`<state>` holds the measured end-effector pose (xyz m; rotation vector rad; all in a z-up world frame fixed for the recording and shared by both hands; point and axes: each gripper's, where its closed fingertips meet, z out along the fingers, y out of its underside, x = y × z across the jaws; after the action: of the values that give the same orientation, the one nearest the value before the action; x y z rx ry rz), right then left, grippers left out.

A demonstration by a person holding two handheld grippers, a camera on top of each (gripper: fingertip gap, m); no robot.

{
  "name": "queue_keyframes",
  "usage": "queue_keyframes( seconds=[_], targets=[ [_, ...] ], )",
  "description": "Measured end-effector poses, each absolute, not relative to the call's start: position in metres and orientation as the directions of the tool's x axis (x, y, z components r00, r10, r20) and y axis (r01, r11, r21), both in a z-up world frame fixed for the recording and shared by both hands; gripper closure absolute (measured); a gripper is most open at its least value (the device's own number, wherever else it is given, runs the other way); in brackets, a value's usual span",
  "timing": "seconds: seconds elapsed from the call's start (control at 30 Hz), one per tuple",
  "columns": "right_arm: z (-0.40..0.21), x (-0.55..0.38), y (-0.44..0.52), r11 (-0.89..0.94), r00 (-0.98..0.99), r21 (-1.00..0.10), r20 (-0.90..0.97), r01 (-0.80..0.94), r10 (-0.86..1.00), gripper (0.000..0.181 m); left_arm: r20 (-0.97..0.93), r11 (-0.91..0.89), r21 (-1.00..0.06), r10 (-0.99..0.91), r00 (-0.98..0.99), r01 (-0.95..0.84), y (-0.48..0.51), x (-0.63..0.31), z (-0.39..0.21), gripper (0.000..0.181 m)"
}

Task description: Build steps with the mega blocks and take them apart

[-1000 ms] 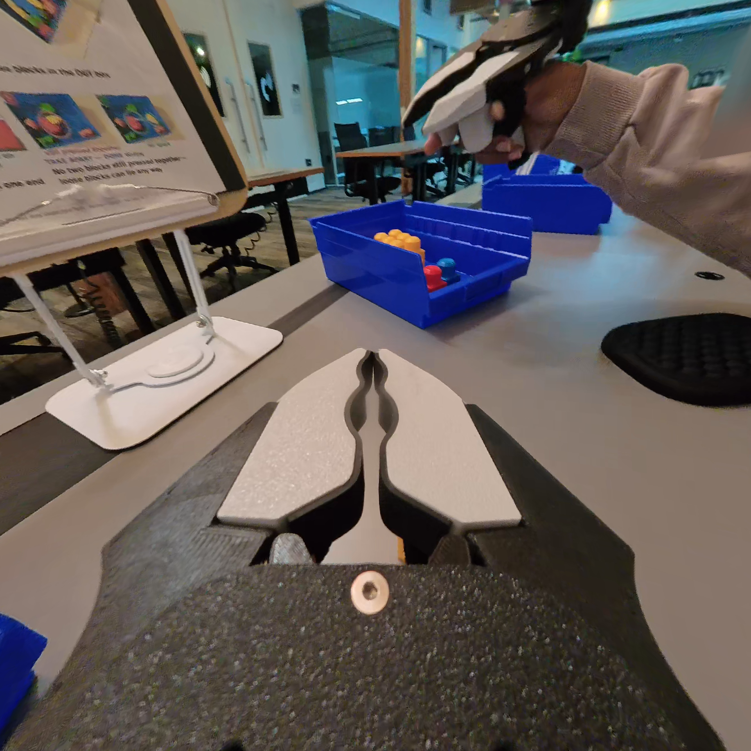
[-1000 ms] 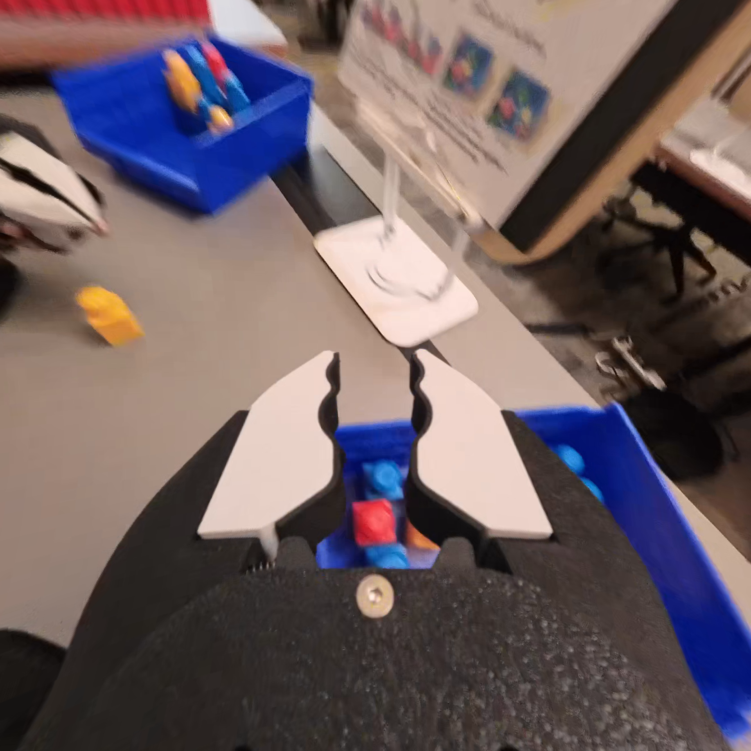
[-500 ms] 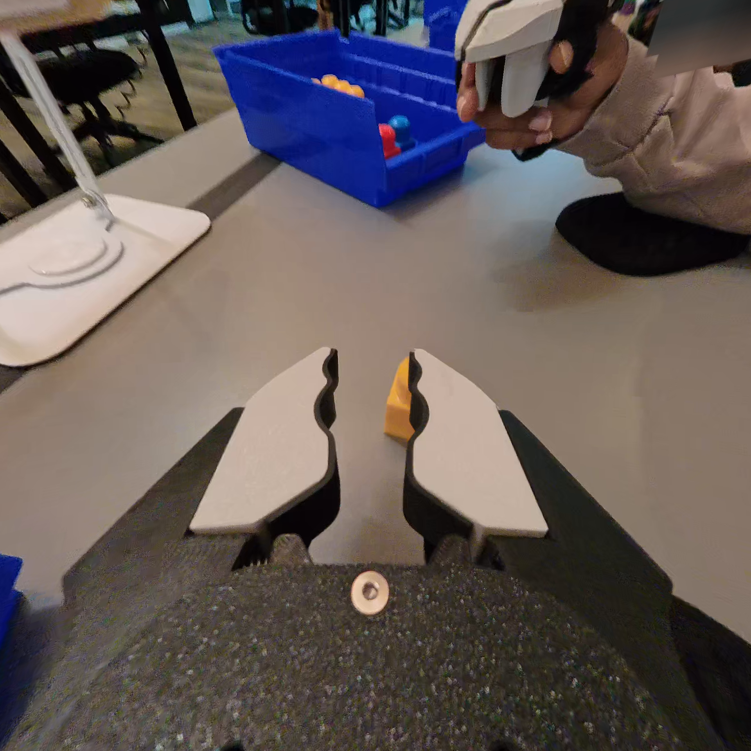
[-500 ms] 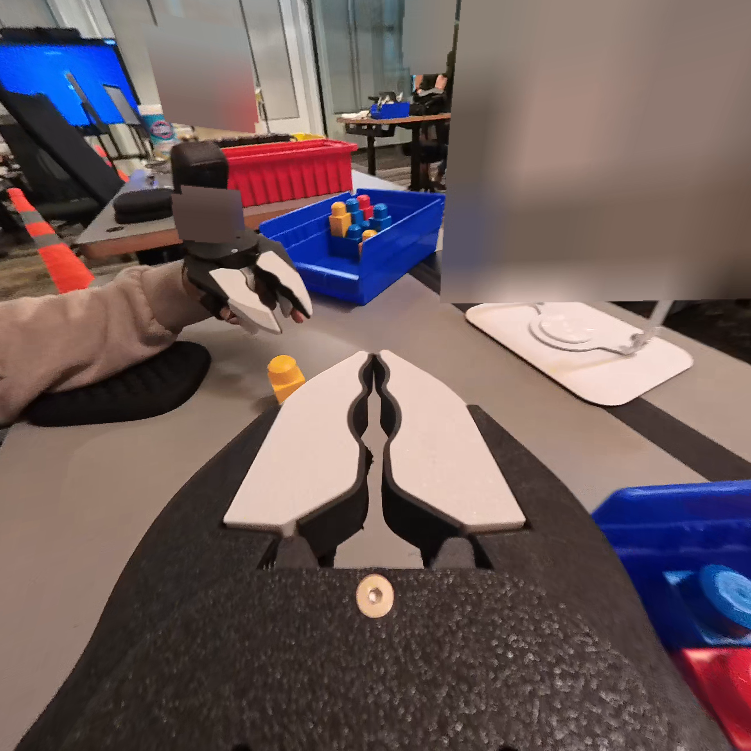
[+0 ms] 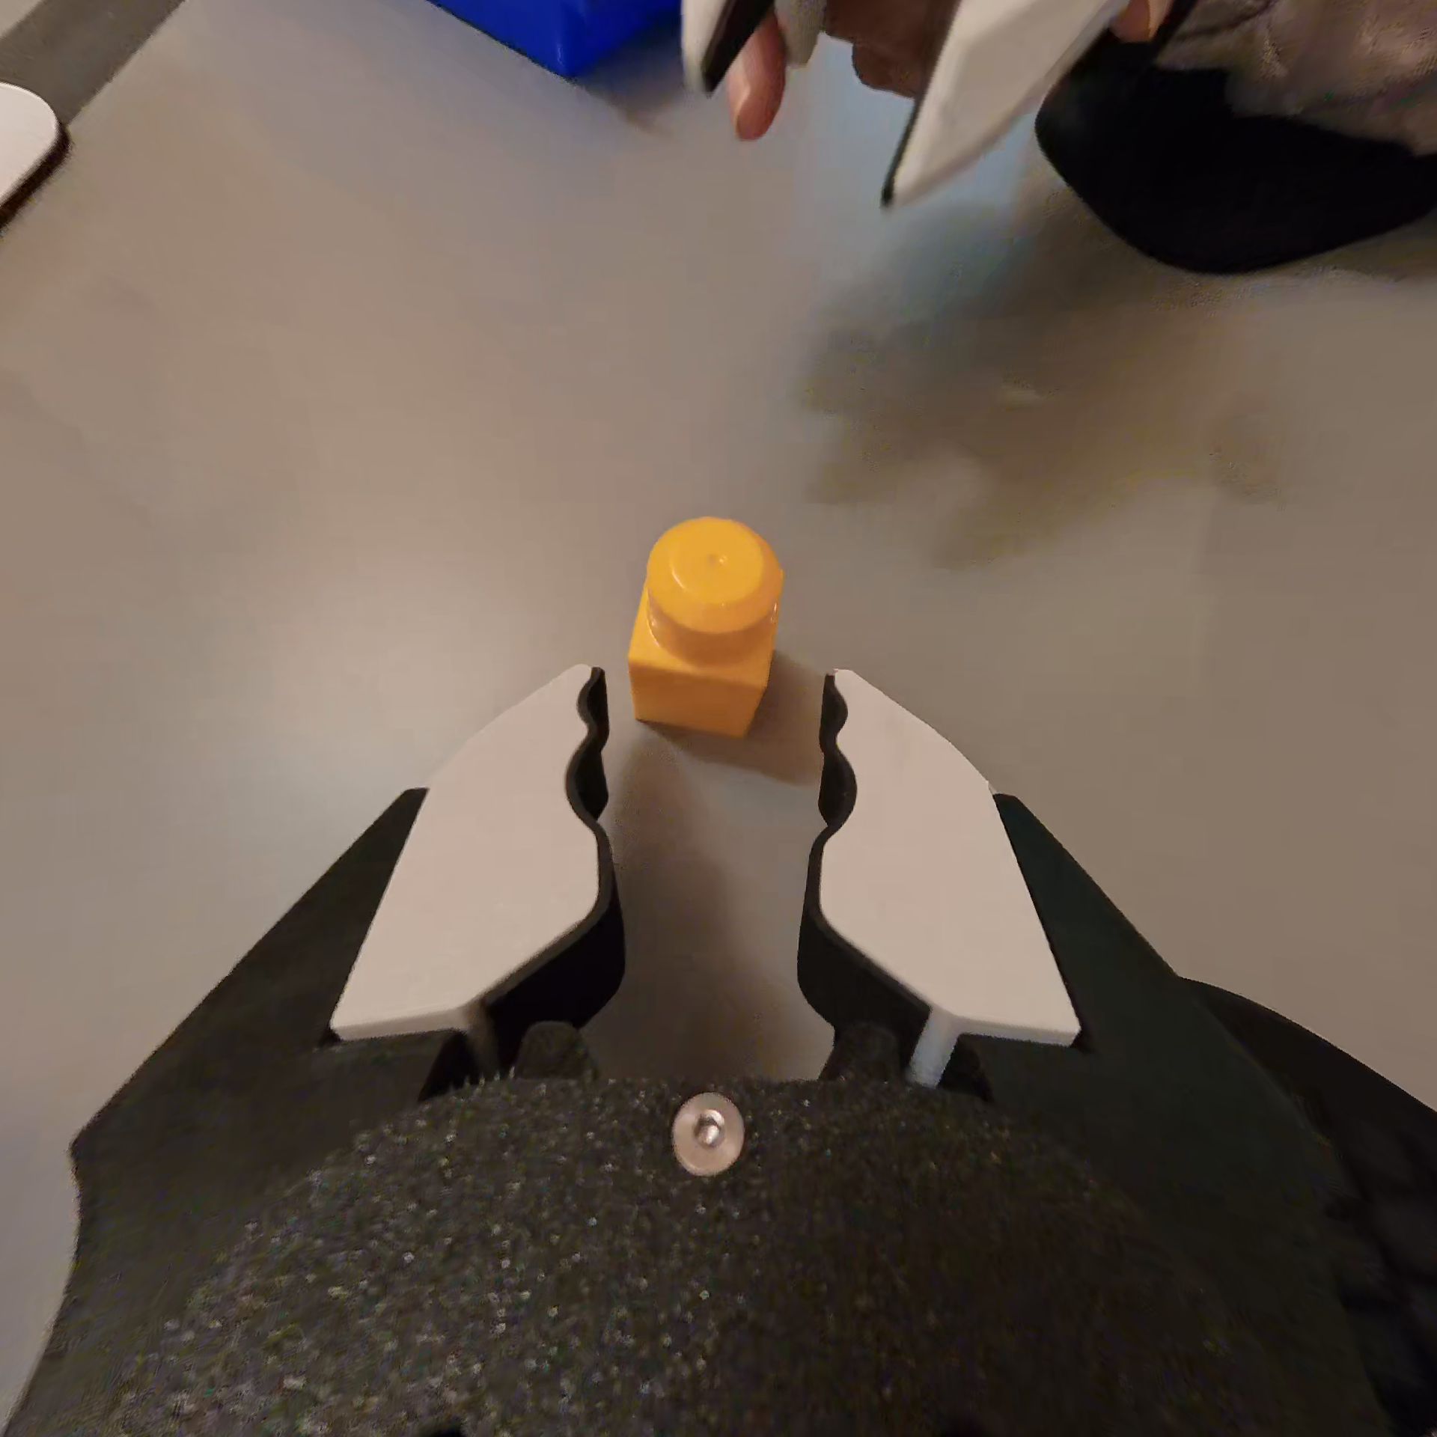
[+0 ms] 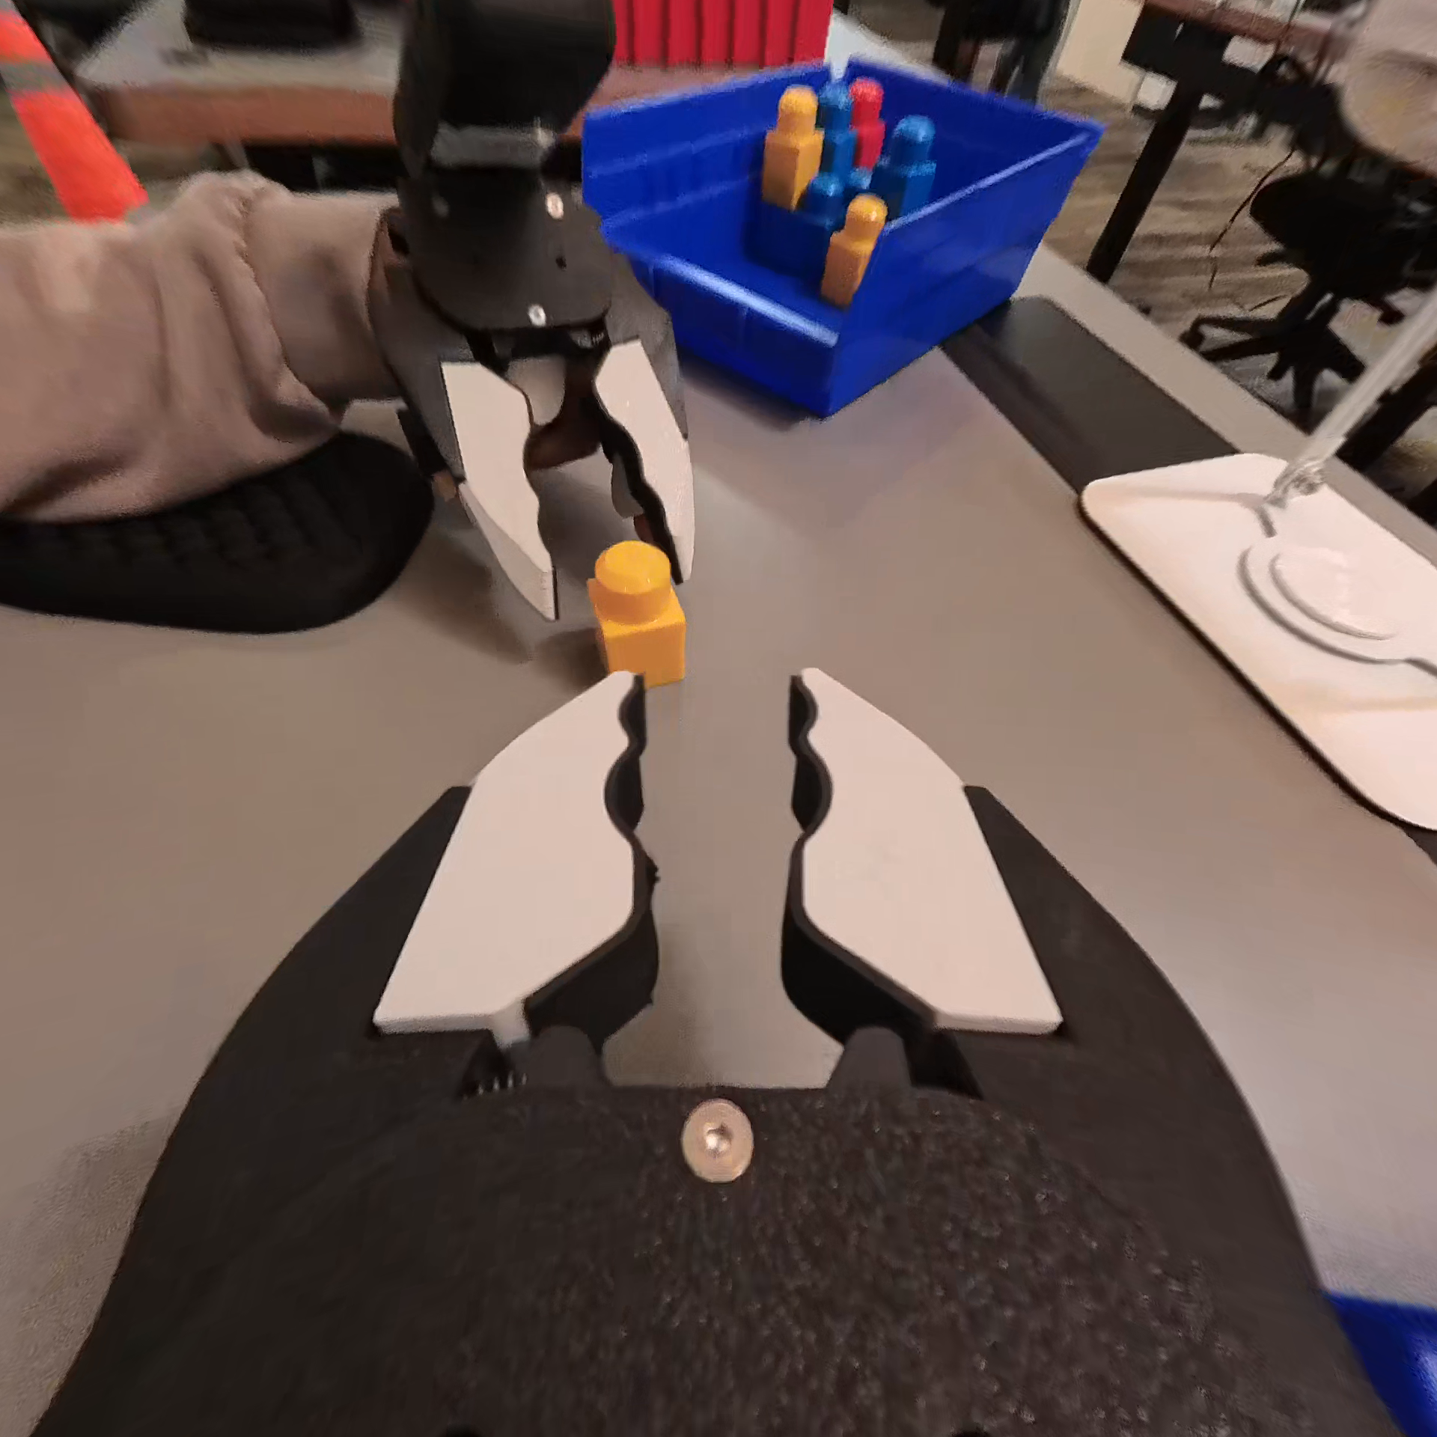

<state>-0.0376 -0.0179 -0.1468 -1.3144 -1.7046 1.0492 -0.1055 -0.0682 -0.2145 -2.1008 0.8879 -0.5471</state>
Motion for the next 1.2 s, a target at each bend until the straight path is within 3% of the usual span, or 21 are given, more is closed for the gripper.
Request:
queue_keyframes(
  seconds=[0.2, 0.3, 0.33, 0.53, 0.77, 0.9, 1.07, 1.2],
  targets=[
    [-0.180, -0.090, -0.051, 0.214, -0.288, -0.830, 0.067, 0.516, 0.955, 0.126, 0.082, -0.463, -0.780, -0.743, 0.664, -0.421, -0.068, -0.106, -0.218, 0.129],
    [-0.197, -0.109, -0.062, 0.214, -0.319, -0.789, 0.024, 0.576, 0.947, 0.132, 0.084, -0.462, -0.782, -0.742, 0.665, -0.418, -0.068, -0.106, -0.217, 0.129],
    [-0.202, -0.113, -0.062, 0.233, -0.322, -0.779, 0.042, 0.583, 0.946, 0.148, 0.082, -0.462, -0.782, -0.742, 0.665, -0.419, -0.068, -0.106, -0.217, 0.129],
    [-0.168, -0.107, -0.046, 0.251, -0.289, -0.837, 0.117, 0.487, 0.950, 0.150, 0.071, -0.448, -0.798, -0.736, 0.674, -0.405, -0.066, -0.108, -0.213, 0.131],
    [-0.053, -0.048, 0.054, 0.159, 0.007, -0.943, 0.168, 0.294, 0.986, 0.150, 0.029, -0.405, -0.839, -0.700, 0.713, -0.364, -0.055, -0.116, -0.199, 0.145],
    [-0.017, 0.009, 0.135, 0.160, 0.215, -0.915, 0.252, 0.370, 0.944, 0.150, 0.008, -0.375, -0.864, -0.677, 0.736, -0.336, -0.051, -0.121, -0.190, 0.149],
    [-0.035, 0.086, 0.244, -0.036, 0.453, -0.819, 0.280, 0.572, 0.846, 0.150, -0.002, -0.361, -0.872, -0.672, 0.740, -0.331, -0.049, -0.122, -0.186, 0.151],
    [-0.075, 0.125, 0.297, -0.326, 0.643, -0.783, 0.120, 0.530, 0.756, 0.150, -0.001, -0.360, -0.873, -0.673, 0.740, -0.329, -0.049, -0.121, -0.186, 0.151]
  ],
)
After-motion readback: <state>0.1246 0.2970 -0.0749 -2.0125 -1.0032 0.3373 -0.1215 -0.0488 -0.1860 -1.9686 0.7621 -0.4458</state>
